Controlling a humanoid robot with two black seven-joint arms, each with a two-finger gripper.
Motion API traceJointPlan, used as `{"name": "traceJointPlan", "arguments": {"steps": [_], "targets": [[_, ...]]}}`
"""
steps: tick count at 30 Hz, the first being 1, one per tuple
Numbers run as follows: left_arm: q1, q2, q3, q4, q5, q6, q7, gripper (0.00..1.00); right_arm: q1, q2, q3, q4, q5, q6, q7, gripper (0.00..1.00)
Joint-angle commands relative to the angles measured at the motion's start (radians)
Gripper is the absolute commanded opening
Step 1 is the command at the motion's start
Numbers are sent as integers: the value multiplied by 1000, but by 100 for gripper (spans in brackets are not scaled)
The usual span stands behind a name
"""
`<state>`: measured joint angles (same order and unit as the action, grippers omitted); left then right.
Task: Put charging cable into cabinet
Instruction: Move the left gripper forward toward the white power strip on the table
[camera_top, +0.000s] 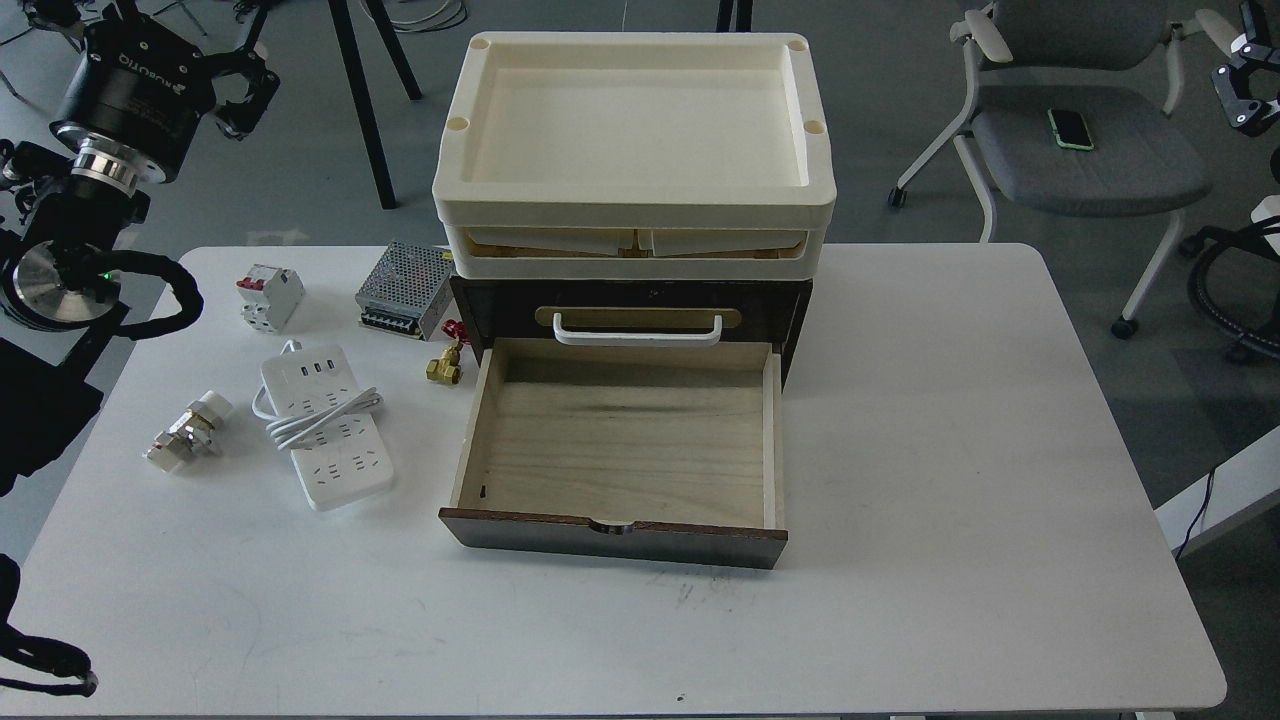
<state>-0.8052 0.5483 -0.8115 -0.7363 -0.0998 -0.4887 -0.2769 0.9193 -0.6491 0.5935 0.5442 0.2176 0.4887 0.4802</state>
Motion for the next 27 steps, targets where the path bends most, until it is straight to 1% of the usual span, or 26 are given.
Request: {"name": "traceJointPlan", "arguments": {"steps": [1,4,6,9,10,11,14,15,16,19,20,22,23,26,27], "targets": [[1,-30,0,26,2,0,-5,100,7,0,-1,10,0,0,0,100],[0,-47,-9,28,-1,0,-5,100,12,0,5,5,0,0,0,100],[6,-48,-18,55,-26,0,-8,100,16,-1,8,0,0,0,0,100],[44,-59,-34,185,-93,0,-15,100,33,0,8,-4,0,0,1,100],[50,-71,-44,189,-119,0,-30,100,33,0,8,-4,0,0,1,100],[58,-96,-55,199,-142,0,-62,100,33,0,8,-4,0,0,1,100],[89,-143,-75,200,-156,0,-197,100,33,2,8,-4,0,0,1,100],[92,-140,-77,190,-158,0,-212,100,33,3,8,-4,0,0,1,100],[95,-131,-80,172,-158,0,-212,100,33,8,6,-6,0,0,1,100],[129,-56,-121,31,-155,0,-212,100,32,11,3,-7,0,0,1,100],[147,-18,-130,-35,-150,0,-212,100,32,11,3,-7,0,0,1,100],[164,76,-133,-176,-133,0,-212,100,27,11,3,-7,0,0,1,100],[169,143,-127,-246,-108,0,-212,100,26,11,3,-7,0,0,1,100],[172,289,-124,-415,65,0,-212,100,23,11,5,-7,0,0,1,100],[175,332,-135,-493,163,0,-212,100,21,8,5,-7,0,0,1,100]]}}
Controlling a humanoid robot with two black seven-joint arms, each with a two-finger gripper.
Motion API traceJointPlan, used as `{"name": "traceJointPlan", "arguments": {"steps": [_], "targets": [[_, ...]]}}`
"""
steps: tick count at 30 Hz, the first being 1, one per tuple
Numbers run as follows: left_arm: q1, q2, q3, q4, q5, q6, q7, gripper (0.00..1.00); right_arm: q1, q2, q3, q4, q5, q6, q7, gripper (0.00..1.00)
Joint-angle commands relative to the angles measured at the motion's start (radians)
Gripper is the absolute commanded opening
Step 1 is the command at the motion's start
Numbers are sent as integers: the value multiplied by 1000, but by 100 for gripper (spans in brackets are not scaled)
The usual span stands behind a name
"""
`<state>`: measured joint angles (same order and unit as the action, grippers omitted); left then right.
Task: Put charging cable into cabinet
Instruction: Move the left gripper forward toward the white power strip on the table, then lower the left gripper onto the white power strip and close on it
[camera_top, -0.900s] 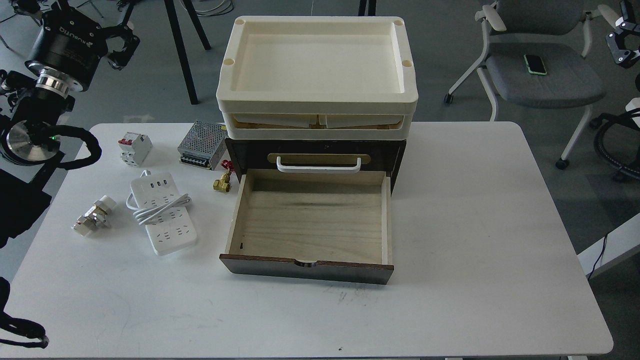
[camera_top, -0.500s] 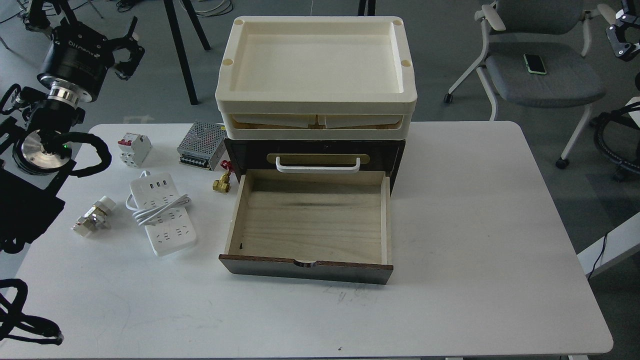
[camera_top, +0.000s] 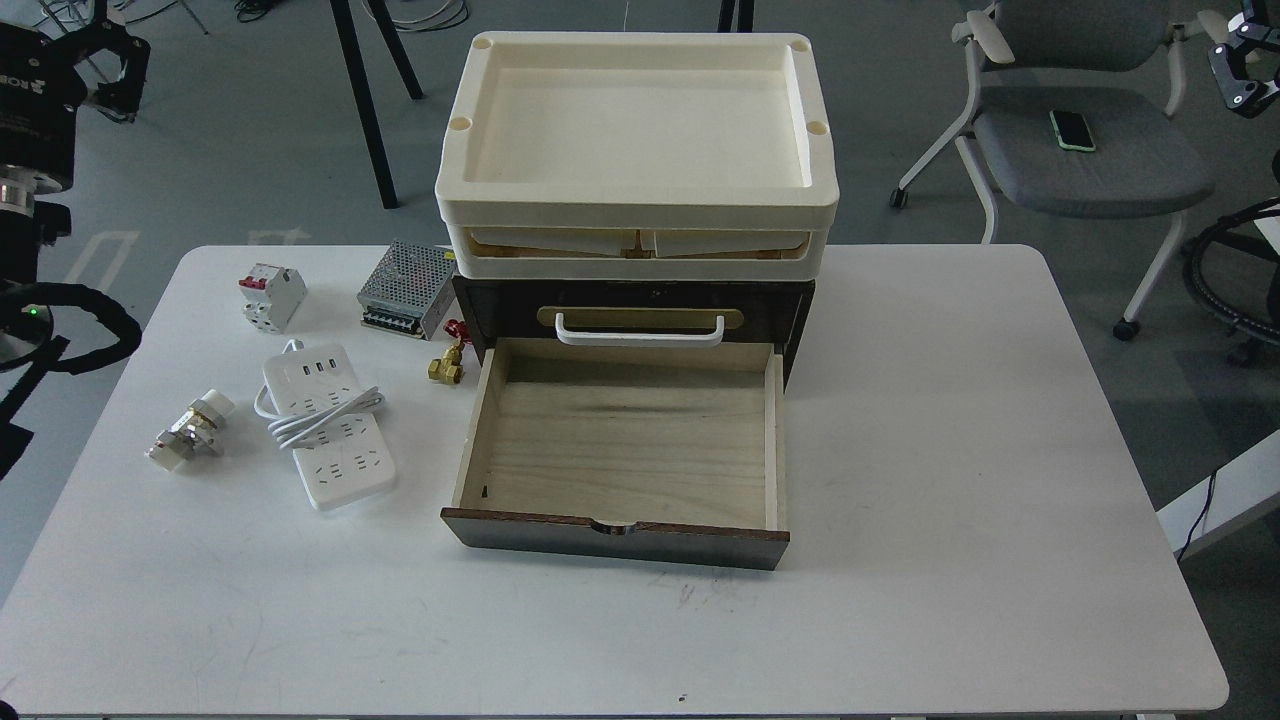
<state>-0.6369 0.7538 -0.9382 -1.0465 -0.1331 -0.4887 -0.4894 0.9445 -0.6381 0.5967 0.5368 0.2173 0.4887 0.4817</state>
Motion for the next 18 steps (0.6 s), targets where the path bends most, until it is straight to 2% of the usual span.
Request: {"name": "traceJointPlan", "arguments": {"steps": [1,4,6,10,13,18], "targets": [[11,175,-11,-264,304,0,1,100,-6,-3,3,0,1,0,1,100],[36,316,5,-464,681,0,1,99,-6,-11,3,0,1,0,1,100],[65,369,25,-555,963,0,1,99,-6,-14,3,0,2,0,1,100],[92,407,149,-598,1445,0,1,98,-23,-17,5,0,2,0,1,100],[88,400,280,-523,1712,0,1,98,-30,-17,6,-1,2,0,3,100],[-24,201,406,-174,2032,0,1,98,-41,-15,6,-1,2,0,5,100]]}}
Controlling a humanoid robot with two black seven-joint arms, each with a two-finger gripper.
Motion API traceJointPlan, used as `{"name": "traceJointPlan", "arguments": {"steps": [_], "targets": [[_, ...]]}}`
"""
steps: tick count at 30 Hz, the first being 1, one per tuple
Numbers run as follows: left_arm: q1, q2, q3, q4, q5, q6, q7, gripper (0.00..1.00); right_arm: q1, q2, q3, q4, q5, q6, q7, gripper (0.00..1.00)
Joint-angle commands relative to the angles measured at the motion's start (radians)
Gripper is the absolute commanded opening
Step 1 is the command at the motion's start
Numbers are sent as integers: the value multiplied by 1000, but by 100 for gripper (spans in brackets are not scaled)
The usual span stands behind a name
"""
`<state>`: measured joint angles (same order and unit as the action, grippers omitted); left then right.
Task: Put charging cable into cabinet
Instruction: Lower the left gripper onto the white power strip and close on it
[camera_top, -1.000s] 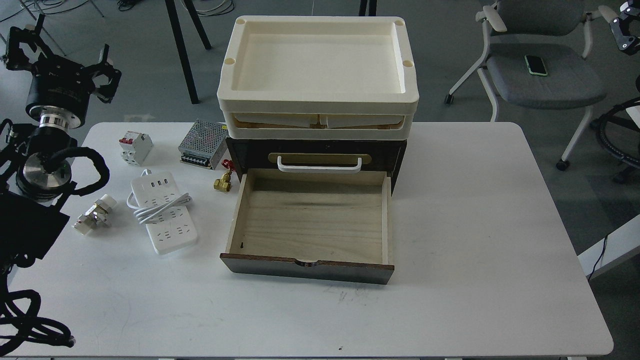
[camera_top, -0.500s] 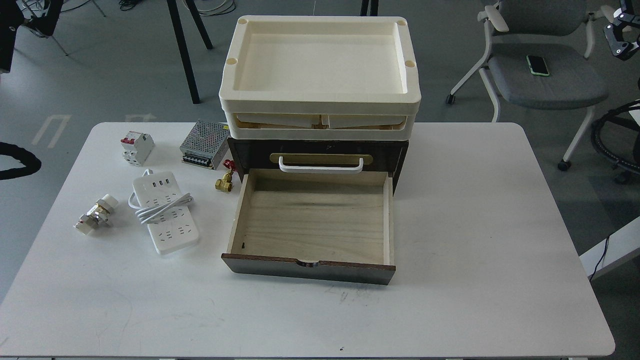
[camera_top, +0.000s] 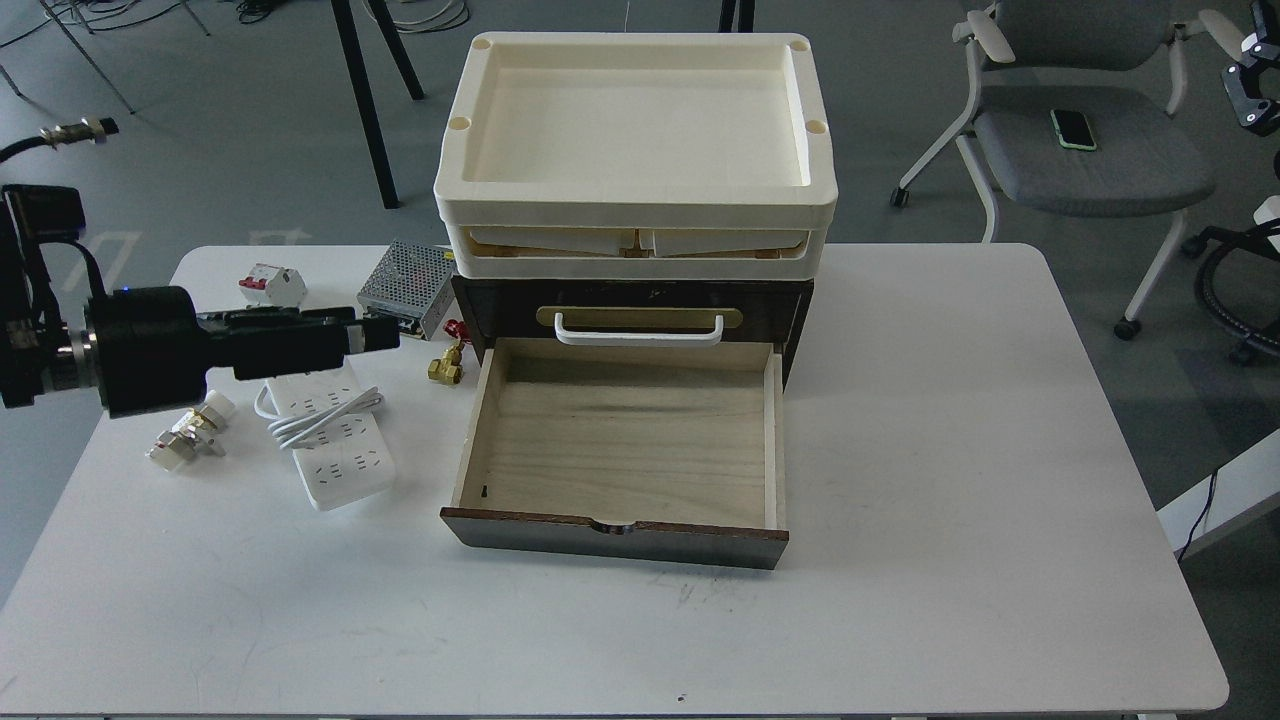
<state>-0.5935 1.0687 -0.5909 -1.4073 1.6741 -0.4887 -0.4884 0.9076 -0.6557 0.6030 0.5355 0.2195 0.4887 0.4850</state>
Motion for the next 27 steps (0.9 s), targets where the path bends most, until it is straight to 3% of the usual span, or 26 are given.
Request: {"name": "traceJointPlan", "arguments": {"steps": [1,4,17,23,27], "targets": [[-84,-151,74,267,289,0,0,98,-4,2,0,0,0,0,1,100],[-97,-248,94,389,393,0,0,98,-4,2,0,0,0,0,1,100],[-109,-357,131,522,449,82,0,96,-27,-7,1,-14,0,0,1,100],[-112,-401,154,596,446,114,0,90,-30,-7,0,-18,0,0,1,100],[-112,-405,158,599,446,114,0,76,-30,-7,1,-28,0,0,1,100]]}}
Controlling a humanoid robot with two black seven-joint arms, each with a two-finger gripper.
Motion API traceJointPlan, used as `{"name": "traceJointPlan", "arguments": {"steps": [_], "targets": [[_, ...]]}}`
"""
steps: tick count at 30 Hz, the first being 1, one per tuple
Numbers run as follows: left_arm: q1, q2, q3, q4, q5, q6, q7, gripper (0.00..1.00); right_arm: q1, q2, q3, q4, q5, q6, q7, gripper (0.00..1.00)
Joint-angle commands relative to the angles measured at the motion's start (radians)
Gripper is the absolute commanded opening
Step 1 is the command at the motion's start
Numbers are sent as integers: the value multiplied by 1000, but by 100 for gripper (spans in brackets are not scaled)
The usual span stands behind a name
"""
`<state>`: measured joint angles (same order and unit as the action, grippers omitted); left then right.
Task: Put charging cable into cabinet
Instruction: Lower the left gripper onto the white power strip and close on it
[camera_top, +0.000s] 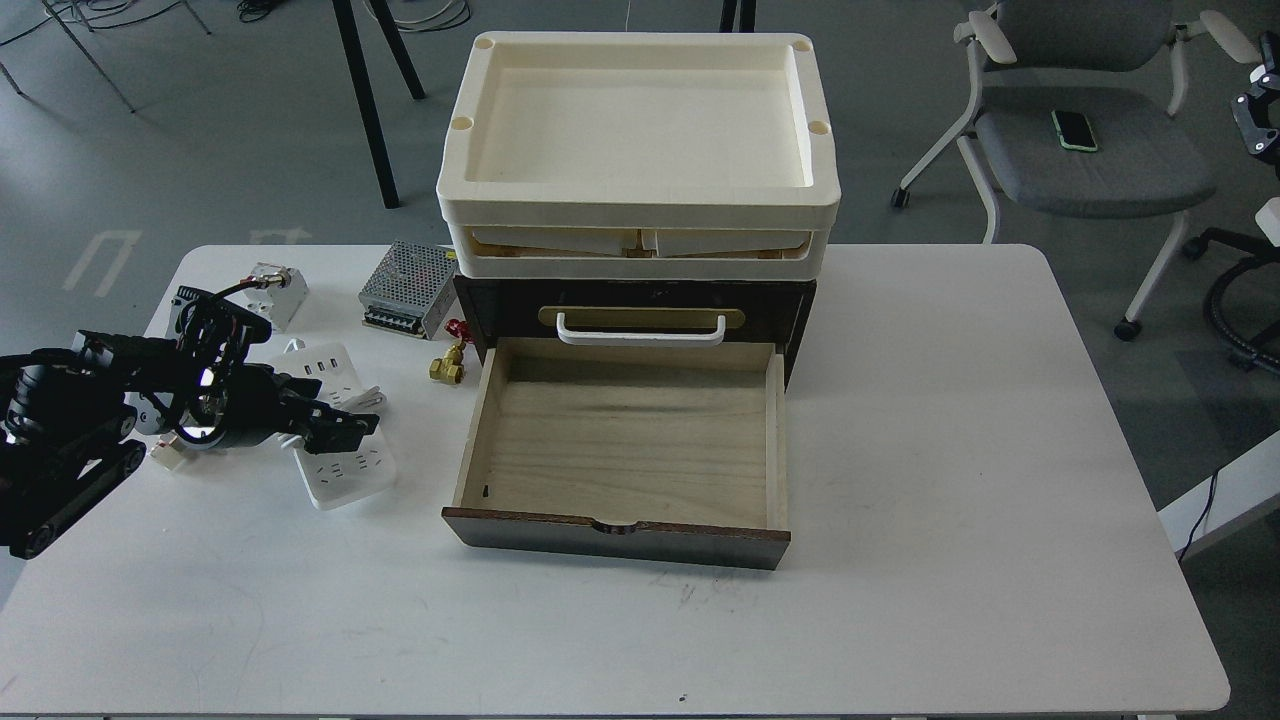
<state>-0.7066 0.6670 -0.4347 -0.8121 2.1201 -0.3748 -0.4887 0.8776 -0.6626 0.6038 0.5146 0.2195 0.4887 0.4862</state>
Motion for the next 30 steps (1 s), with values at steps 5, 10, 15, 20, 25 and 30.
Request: {"name": "traceJointPlan", "arguments": {"steps": [5,10,15,20,25,30], "targets": [[1,-3,30,5,1,2,0,61,0,0,1,-16,0,0,0,100],[7,-4,56,16,0,36,0,59,0,0,1,-30,1,0,0,100],[7,-4,56,27,-8,80,0,56,0,0,-1,-30,0,0,0,100],[4,-4,56,53,-11,89,0,14,0,-2,1,-31,3,0,0,100],[10,-4,56,59,-12,91,0,0,-8,-14,1,-36,5,0,0,100],[7,-4,54,47,-34,108,0,0,-8,-22,1,-51,8,0,0,100]]}}
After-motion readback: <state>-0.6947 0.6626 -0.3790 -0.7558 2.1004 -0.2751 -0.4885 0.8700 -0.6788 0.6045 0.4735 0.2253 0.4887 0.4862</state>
